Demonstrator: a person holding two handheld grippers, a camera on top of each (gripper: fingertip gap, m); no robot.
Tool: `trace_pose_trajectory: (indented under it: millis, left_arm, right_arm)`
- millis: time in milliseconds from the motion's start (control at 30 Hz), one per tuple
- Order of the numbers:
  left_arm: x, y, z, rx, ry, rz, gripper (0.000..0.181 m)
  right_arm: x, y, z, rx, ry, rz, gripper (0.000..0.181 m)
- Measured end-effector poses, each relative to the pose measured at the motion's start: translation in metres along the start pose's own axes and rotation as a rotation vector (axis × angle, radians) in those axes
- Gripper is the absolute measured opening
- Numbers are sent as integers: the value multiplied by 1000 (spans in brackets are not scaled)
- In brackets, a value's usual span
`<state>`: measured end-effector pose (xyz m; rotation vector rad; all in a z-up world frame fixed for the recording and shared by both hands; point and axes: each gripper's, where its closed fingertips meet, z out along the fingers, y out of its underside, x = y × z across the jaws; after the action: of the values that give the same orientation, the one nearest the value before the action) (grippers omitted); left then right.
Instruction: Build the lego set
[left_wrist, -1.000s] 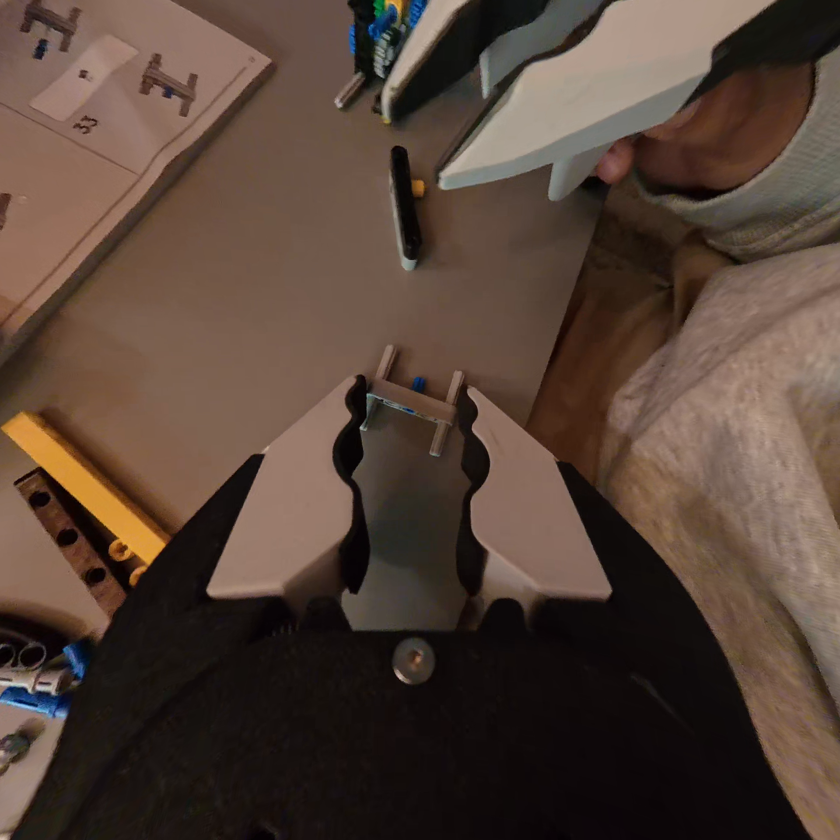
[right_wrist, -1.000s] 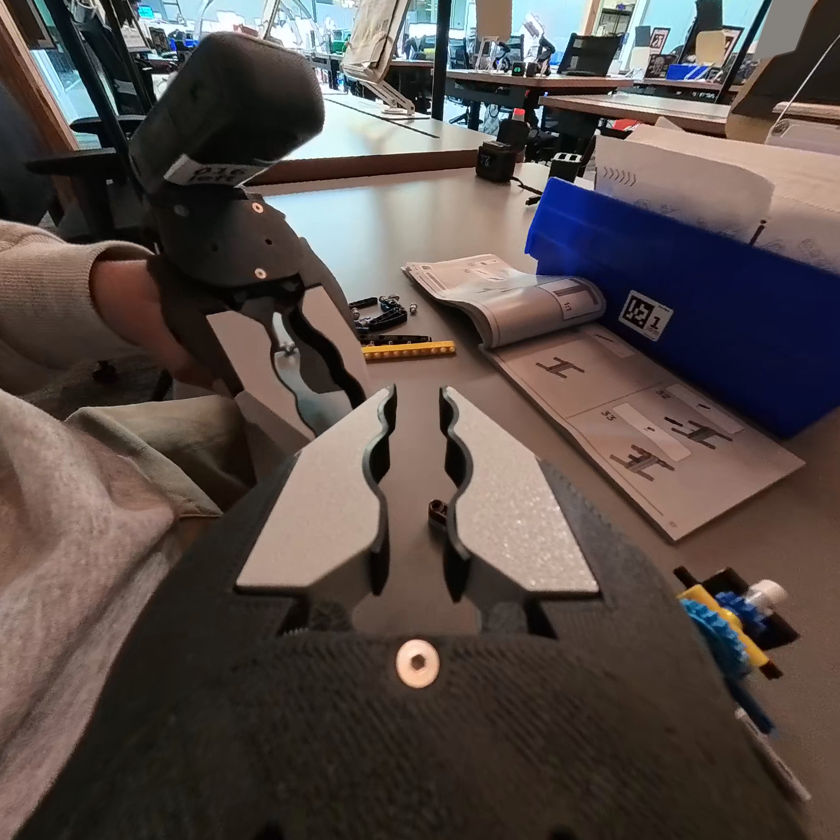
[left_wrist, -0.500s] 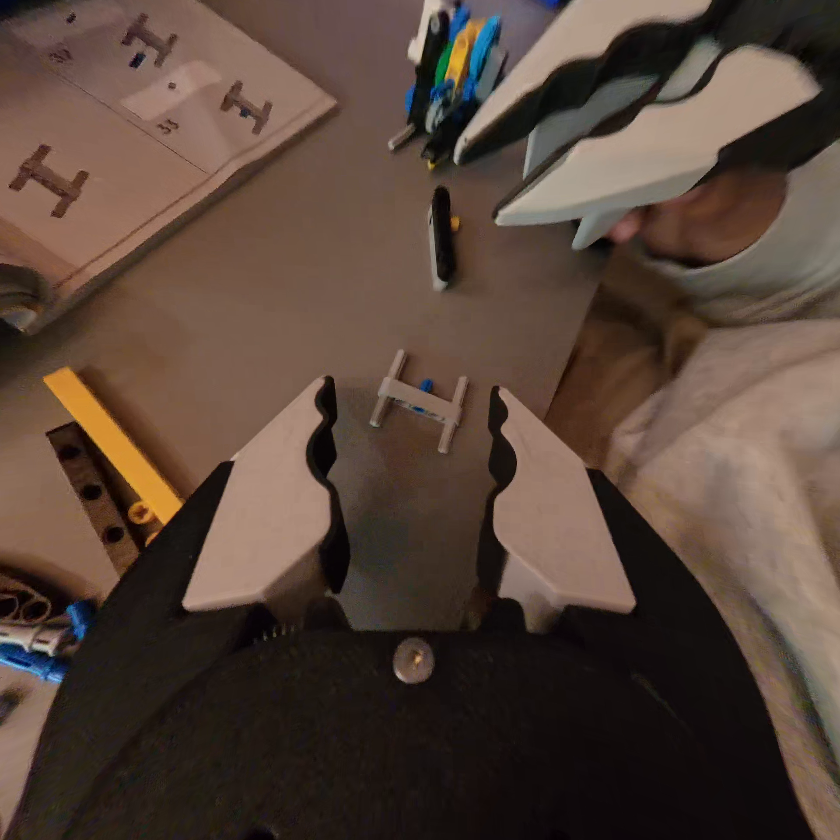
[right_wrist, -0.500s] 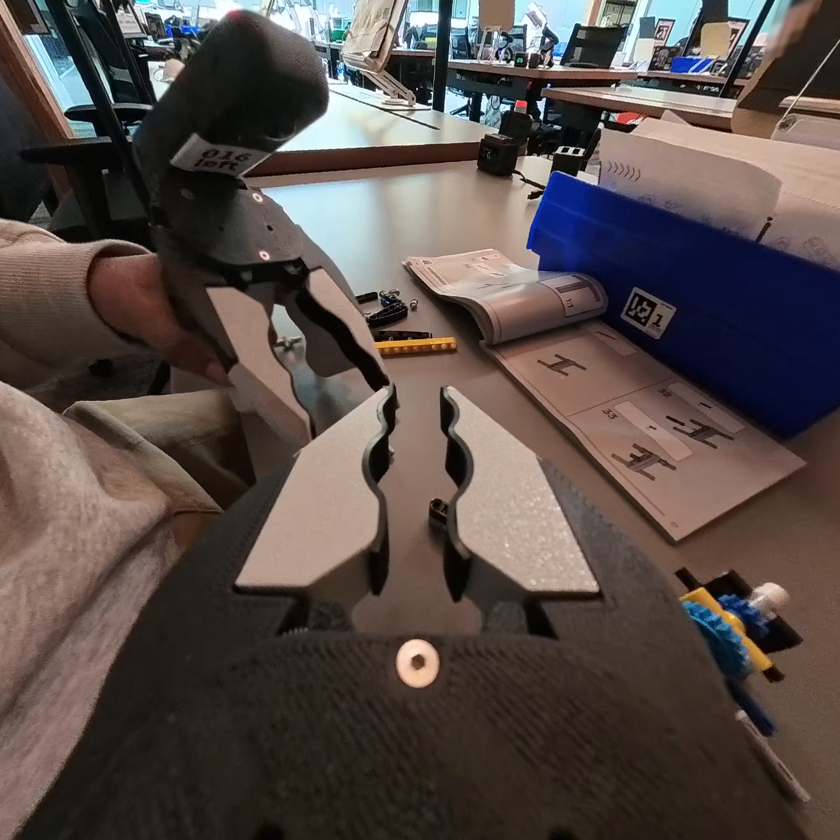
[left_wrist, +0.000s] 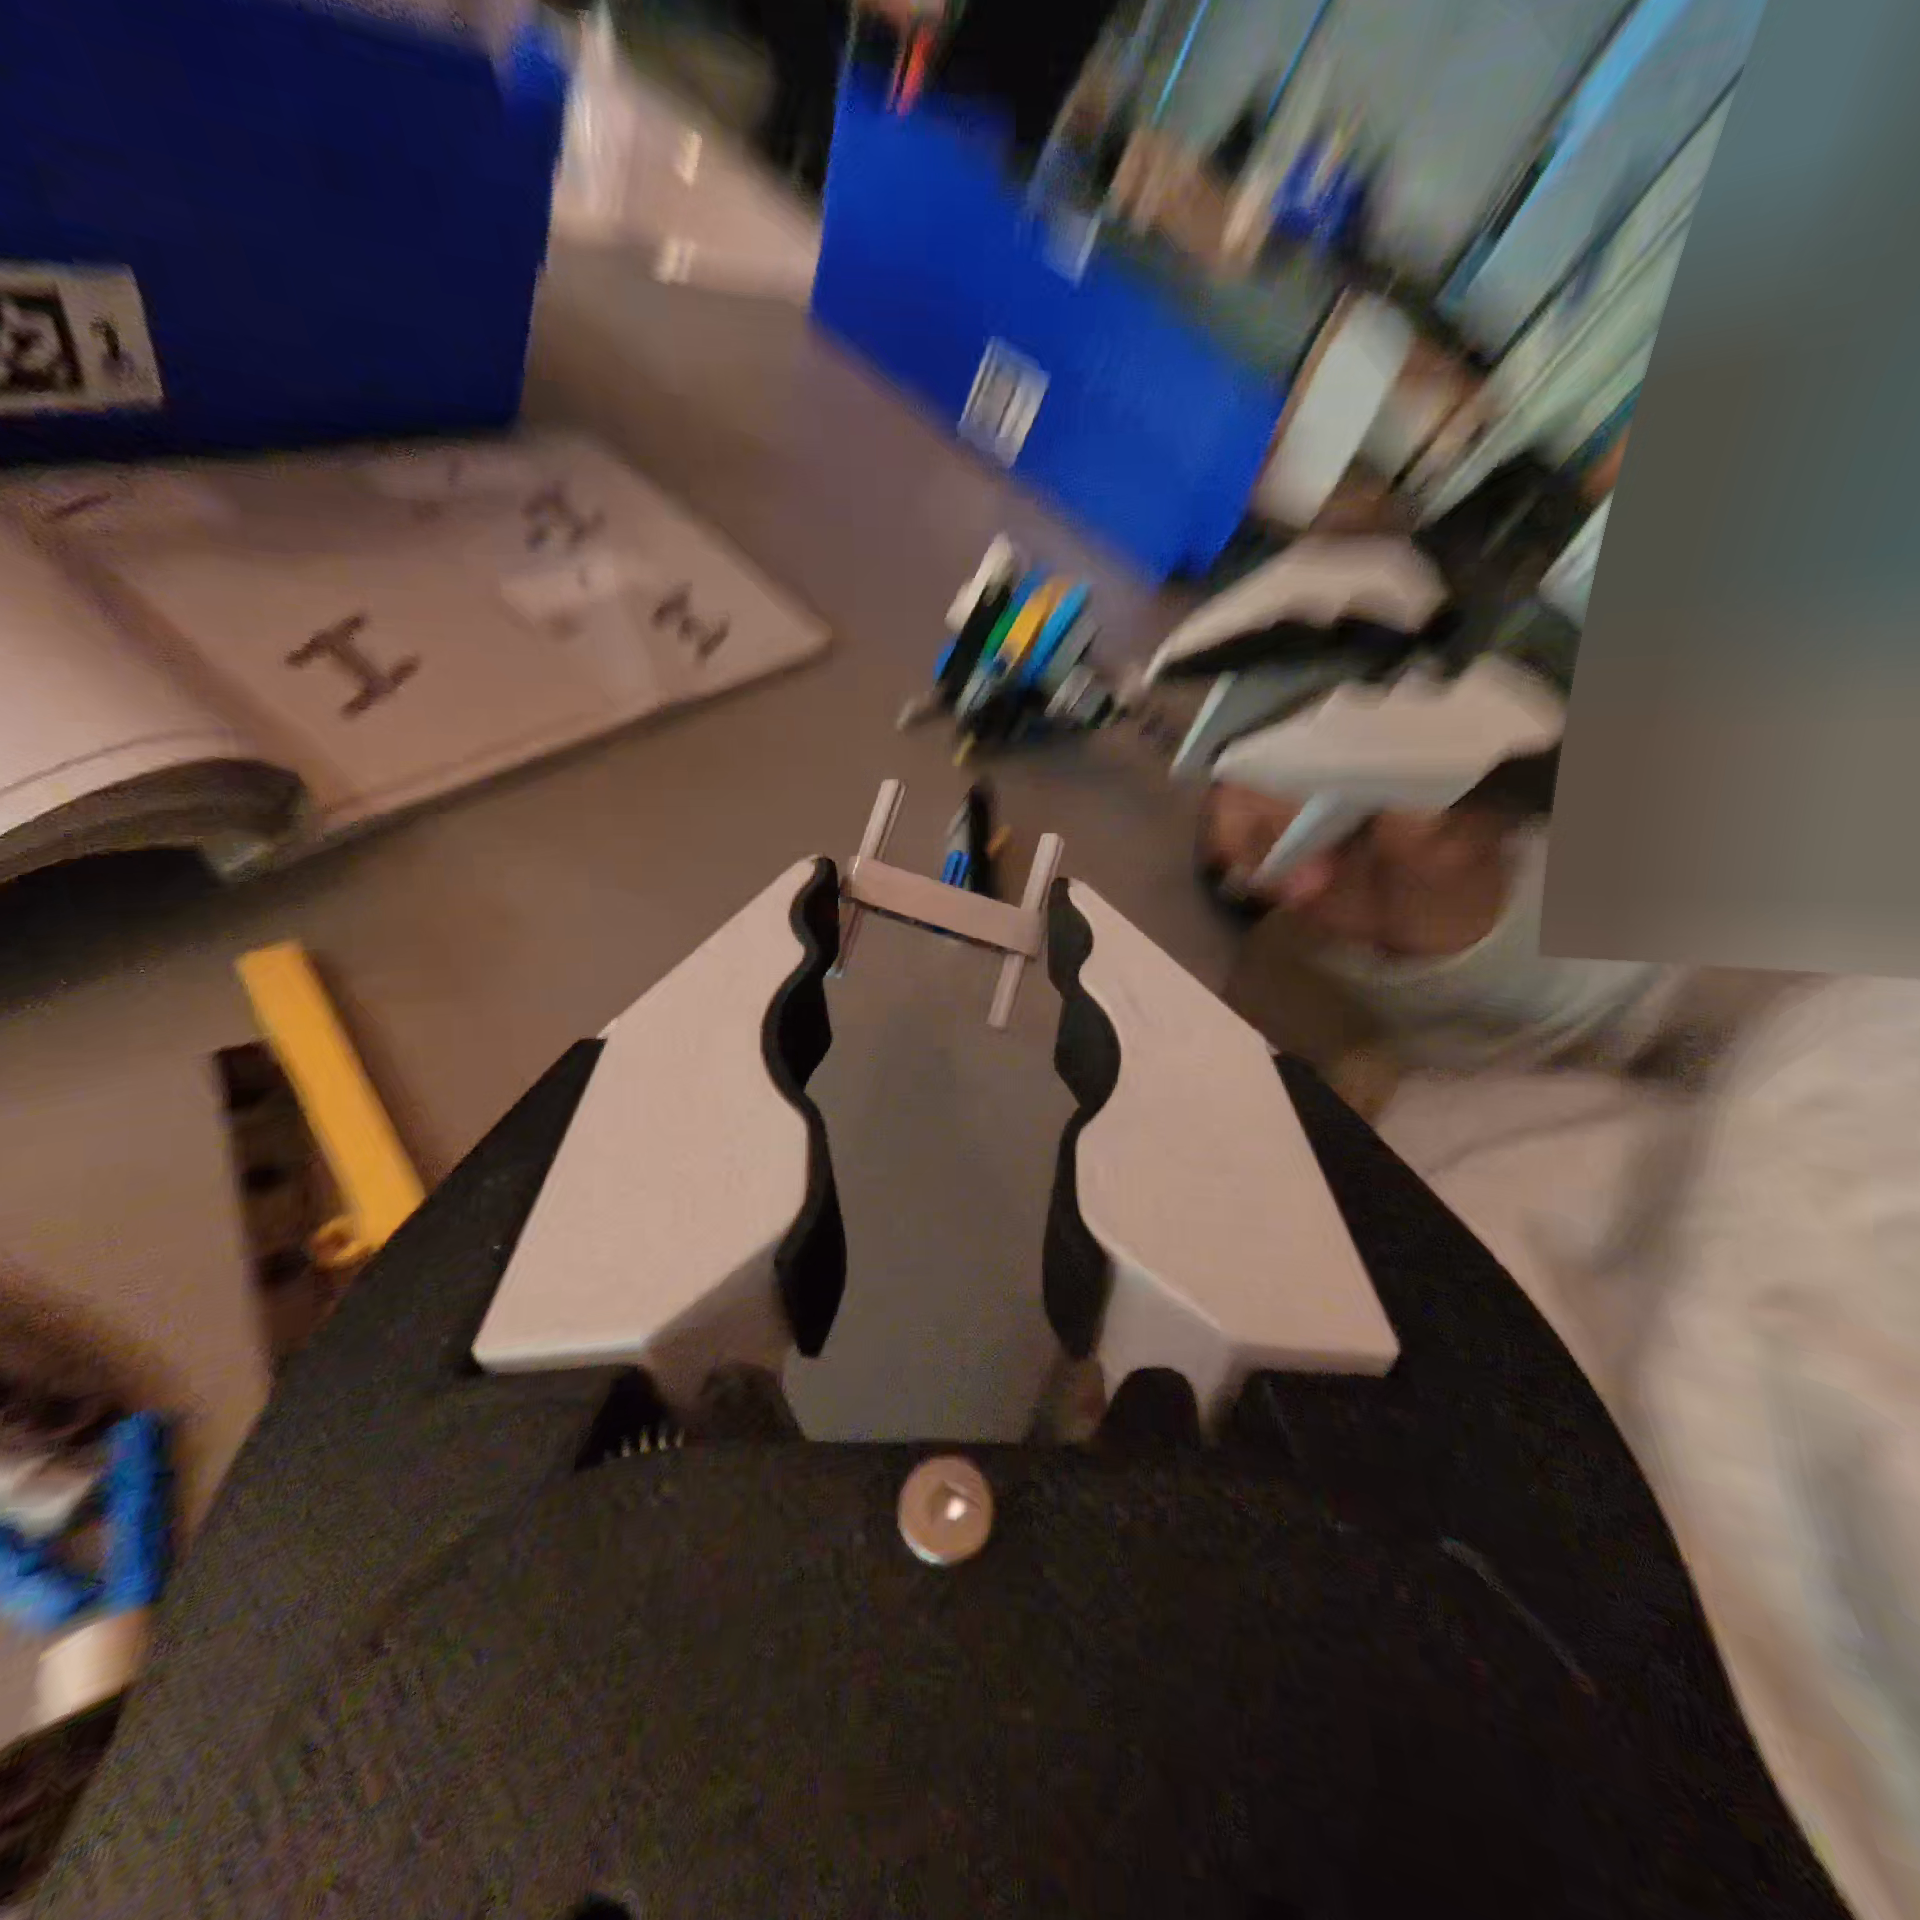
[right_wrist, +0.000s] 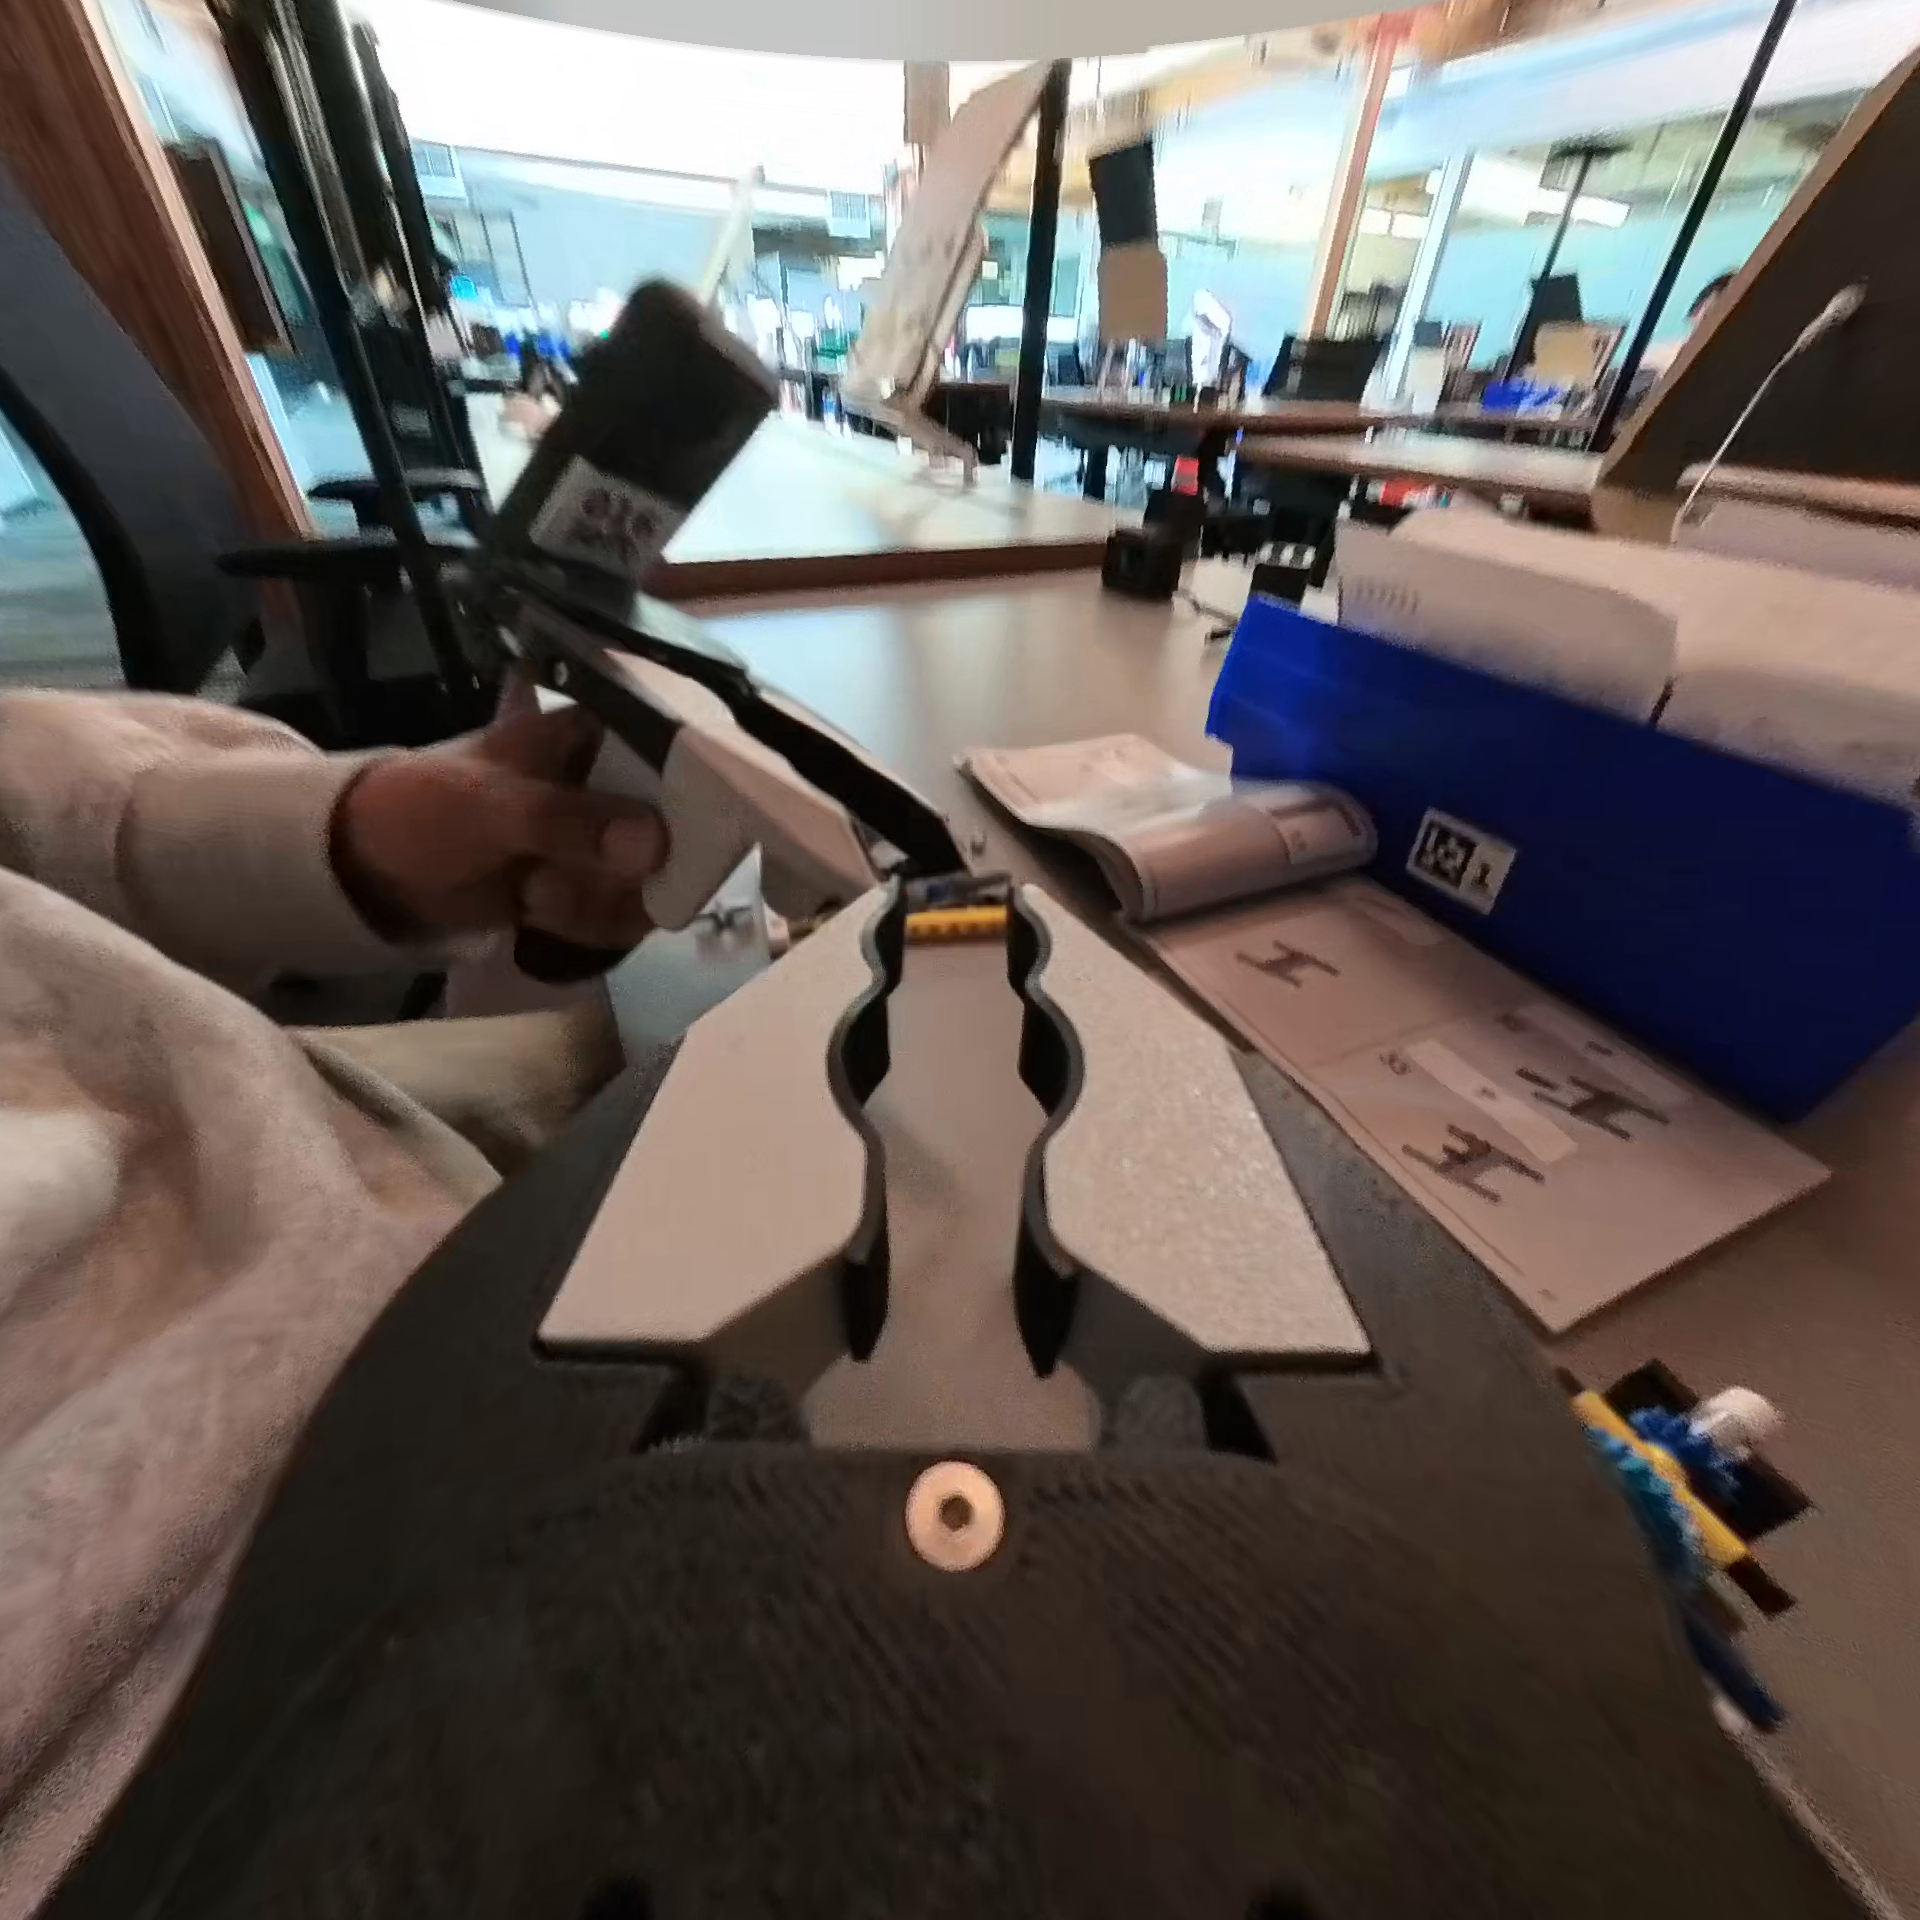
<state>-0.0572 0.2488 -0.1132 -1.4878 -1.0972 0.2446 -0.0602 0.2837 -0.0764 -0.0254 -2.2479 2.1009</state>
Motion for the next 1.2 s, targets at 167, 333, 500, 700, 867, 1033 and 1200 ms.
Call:
trace_pose_trajectory:
  millis: [167, 333, 500, 700, 867, 1033, 1200]
  left_arm:
    - [29, -45, -23, 377, 331, -295, 38]
    - [63, -34, -8, 329, 432, -228, 38]
    - [65, -35, -8, 349, 444, -236, 38]
    - [69, -31, -4, 326, 462, -239, 38]
    - [68, -30, -5, 319, 475, -255, 38]
    - [62, -23, -1, 261, 473, -296, 48]
    - [32, -29, -16, 279, 369, -272, 52]
  right_arm:
    - [-13, -19, 5, 102, -54, 144, 37]
    - [-16, -38, 5, 269, -157, 439, 53]
    - [-19, -37, 4, 305, -297, 620, 52]
    - [-21, -35, 7, 310, -330, 651, 37]
    - [-22, -35, 7, 301, -339, 650, 36]
    - [-21, -32, 7, 269, -327, 615, 35]
    - [-21, 3, 14, -8, -238, 455, 35]
